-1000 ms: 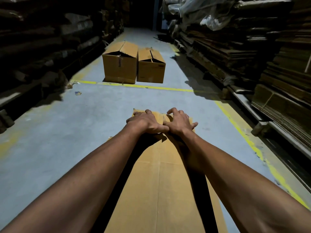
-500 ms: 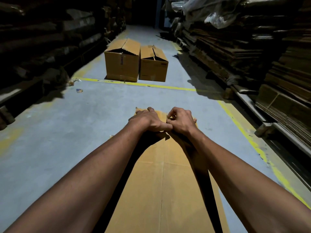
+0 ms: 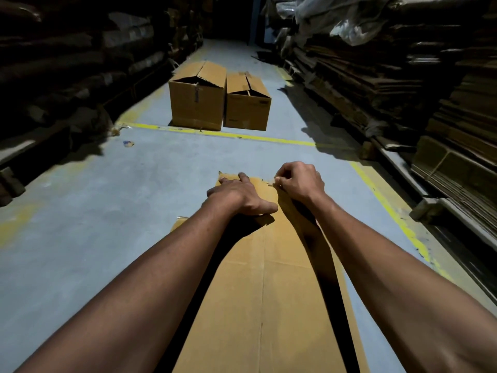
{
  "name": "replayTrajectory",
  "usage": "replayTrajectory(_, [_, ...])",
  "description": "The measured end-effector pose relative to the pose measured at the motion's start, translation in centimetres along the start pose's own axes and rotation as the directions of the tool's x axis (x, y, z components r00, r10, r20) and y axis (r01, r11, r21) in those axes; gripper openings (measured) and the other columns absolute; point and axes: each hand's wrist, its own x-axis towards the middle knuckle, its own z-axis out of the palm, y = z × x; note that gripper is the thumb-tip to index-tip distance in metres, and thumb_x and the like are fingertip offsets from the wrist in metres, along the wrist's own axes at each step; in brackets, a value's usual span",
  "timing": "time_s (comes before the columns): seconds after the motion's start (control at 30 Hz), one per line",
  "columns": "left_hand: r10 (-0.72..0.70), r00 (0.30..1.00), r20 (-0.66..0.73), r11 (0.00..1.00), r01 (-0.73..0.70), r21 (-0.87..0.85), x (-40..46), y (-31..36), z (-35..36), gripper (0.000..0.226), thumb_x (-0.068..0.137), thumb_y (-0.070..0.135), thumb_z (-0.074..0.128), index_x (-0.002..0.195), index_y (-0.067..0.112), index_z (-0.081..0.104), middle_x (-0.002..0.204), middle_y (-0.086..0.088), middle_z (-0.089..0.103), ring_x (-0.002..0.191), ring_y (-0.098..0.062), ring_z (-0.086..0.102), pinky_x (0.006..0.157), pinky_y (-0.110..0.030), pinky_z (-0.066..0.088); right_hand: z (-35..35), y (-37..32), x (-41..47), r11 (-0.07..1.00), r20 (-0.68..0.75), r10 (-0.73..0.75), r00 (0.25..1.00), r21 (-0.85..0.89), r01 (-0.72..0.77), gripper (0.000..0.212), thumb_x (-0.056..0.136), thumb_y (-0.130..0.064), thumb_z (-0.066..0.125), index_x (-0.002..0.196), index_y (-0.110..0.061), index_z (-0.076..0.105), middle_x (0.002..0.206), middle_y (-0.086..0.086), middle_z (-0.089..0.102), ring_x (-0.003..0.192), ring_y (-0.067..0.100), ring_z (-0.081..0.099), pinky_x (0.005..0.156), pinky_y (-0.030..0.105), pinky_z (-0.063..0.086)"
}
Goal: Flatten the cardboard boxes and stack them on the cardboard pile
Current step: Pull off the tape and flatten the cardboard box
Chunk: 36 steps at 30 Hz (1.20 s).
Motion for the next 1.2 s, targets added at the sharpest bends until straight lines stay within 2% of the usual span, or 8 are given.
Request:
replayTrajectory(0.17, [-0.01, 1.0, 0.029, 1.0, 0.011, -0.005, 0.1, 0.0, 0.0, 0.139, 0.059, 0.086, 0.054, 0.165, 0.02, -0.008, 0.17, -0.028, 0.009, 0.154, -0.049, 0.018, 0.112, -0.061, 0.039, -1.1, -0.9, 3.2, 0.978, 0.224, 0.139, 0.965, 0.122, -0.17, 0.006, 0.085, -0.032, 0.076, 0.081, -0.03, 0.079, 0.093, -0.007, 0.076, 0.094, 0.019, 0.07, 0.086, 0.046, 0.062])
replayTrajectory(0.27, [-0.009, 0.999, 0.037, 0.999, 0.01, -0.038, 0.4, -0.1, -0.2, 0.141, 0.055, 0.083, 0.055, 0.165, 0.019, -0.007, 0.169, -0.027, 0.013, 0.155, -0.048, 0.016, 0.113, -0.06, 0.039, -1.0, -1.9, 5.0, 0.871, 0.332, 0.247, 0.91, 0.335, -0.359, 0.007, 0.077, -0.017, 0.078, 0.083, -0.015, 0.082, 0.09, -0.001, 0.08, 0.09, 0.022, 0.076, 0.086, 0.046, 0.063])
replayTrajectory(0.4, [-0.012, 0.999, 0.033, 0.998, 0.014, -0.057, 0.4, 0.0, 0.0, 0.136, 0.064, 0.083, 0.059, 0.165, 0.02, -0.009, 0.17, -0.027, 0.005, 0.154, -0.049, 0.016, 0.113, -0.062, 0.038, -0.6, -2.8, 5.4, 0.708, 0.37, 0.348, 0.862, 0.499, -0.5, 0.018, 0.079, -0.013, 0.069, 0.093, -0.007, 0.077, 0.081, 0.001, 0.08, 0.088, 0.023, 0.077, 0.086, 0.044, 0.064])
replayTrajectory(0.6, [-0.037, 0.998, 0.044, 0.996, 0.041, -0.078, 1.2, -0.1, 0.6, 0.146, 0.05, 0.087, 0.056, 0.165, 0.026, -0.011, 0.171, -0.025, 0.0, 0.154, -0.05, 0.015, 0.108, -0.066, 0.039, 0.1, -2.7, 5.3, 0.564, 0.385, 0.427, 0.819, 0.594, -0.573, 0.015, 0.083, -0.01, 0.066, 0.095, -0.005, 0.074, 0.086, 0.004, 0.08, 0.088, 0.021, 0.075, 0.075, 0.035, 0.063])
replayTrajectory(0.83, [-0.039, 0.998, 0.048, 0.996, 0.043, -0.073, 1.6, 0.1, 0.8, 0.15, 0.045, 0.088, 0.056, 0.164, 0.026, -0.01, 0.171, -0.024, 0.003, 0.153, -0.051, 0.015, 0.106, -0.068, 0.04, 0.3, -2.5, 5.8, 0.387, 0.406, 0.432, 0.805, 0.723, -0.572, 0.027, 0.086, -0.01, 0.053, 0.107, -0.005, 0.069, 0.088, 0.005, 0.08, 0.089, 0.014, 0.078, 0.089, 0.045, 0.061])
replayTrajectory(0.93, [-0.05, 0.997, 0.054, 0.996, 0.054, -0.072, 1.4, 0.1, 0.7, 0.149, 0.046, 0.089, 0.056, 0.164, 0.027, -0.01, 0.171, -0.024, -0.002, 0.152, -0.052, 0.019, 0.107, -0.068, 0.04, 0.1, -1.8, 6.0, 0.425, 0.405, 0.409, 0.818, 0.709, -0.563, 0.024, 0.093, -0.016, 0.058, 0.112, -0.007, 0.07, 0.094, 0.006, 0.08, 0.096, 0.016, 0.075, 0.09, 0.043, 0.061])
replayTrajectory(1.03, [-0.049, 0.997, 0.057, 0.996, 0.053, -0.066, 1.0, 0.1, 0.5, 0.147, 0.049, 0.088, 0.056, 0.165, 0.026, -0.011, 0.171, -0.025, -0.005, 0.152, -0.052, 0.019, 0.108, -0.067, 0.039, -0.4, -0.7, 5.1, 0.609, 0.494, 0.304, 0.815, 0.557, -0.565, 0.033, 0.099, -0.038, 0.061, 0.119, -0.014, 0.07, 0.117, 0.003, 0.074, 0.109, 0.02, 0.067, 0.083, 0.036, 0.053])
replayTrajectory(1.2, [-0.049, 0.996, 0.068, 0.997, 0.053, -0.06, 0.9, 0.1, 0.5, 0.146, 0.049, 0.089, 0.056, 0.165, 0.028, -0.01, 0.171, -0.024, -0.007, 0.151, -0.054, 0.02, 0.108, -0.068, 0.039, -1.8, 1.8, 4.2, 0.789, 0.656, 0.153, 0.739, 0.369, -0.491, 0.065, 0.083, -0.064, 0.073, 0.123, -0.012, 0.072, 0.126, 0.002, 0.068, 0.121, 0.02, 0.058, 0.108, 0.042, 0.044])
